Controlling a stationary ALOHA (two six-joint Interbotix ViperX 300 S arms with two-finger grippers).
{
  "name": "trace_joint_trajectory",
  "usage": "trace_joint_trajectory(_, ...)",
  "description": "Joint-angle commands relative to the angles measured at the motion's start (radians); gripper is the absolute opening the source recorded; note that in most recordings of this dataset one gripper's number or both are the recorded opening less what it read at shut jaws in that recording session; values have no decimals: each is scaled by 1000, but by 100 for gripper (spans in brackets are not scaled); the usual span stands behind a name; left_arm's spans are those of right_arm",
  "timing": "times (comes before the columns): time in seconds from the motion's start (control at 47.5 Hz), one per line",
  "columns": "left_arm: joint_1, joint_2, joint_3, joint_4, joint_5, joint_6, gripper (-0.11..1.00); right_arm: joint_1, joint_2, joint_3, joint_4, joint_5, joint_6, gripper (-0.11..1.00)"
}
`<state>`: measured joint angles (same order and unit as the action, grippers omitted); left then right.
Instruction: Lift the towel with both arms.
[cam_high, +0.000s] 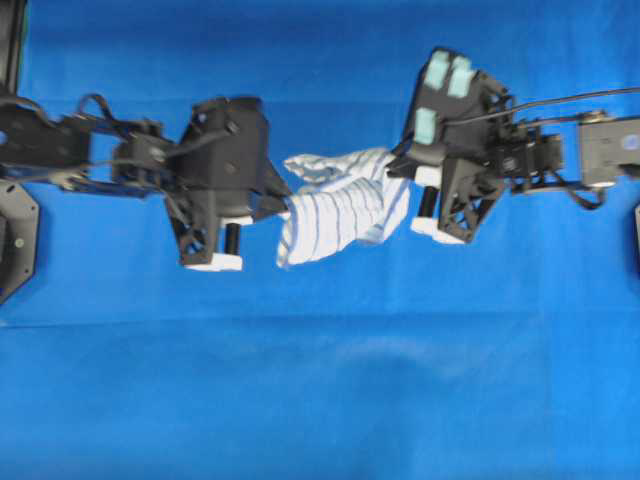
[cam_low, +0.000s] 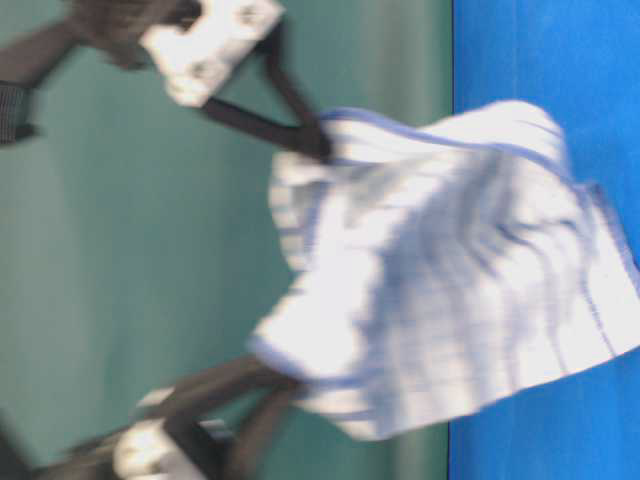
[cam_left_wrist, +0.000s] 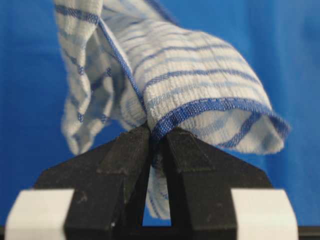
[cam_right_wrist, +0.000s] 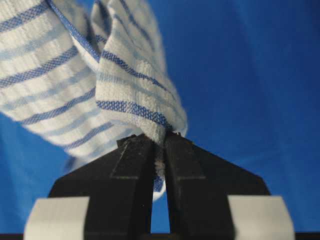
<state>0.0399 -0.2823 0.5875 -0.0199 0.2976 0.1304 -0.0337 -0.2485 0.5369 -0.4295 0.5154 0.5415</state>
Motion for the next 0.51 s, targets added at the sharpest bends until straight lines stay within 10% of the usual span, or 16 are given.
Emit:
trace_joint_trajectory(0.0, 18, -75, -61, -2, 34, 0, 5, 3, -58, -54, -5, 35, -9, 6)
trace_joint_trajectory(0.484, 109, -241, -192, 0, 132, 0, 5, 3, -187, -255, -20, 219, -101, 6)
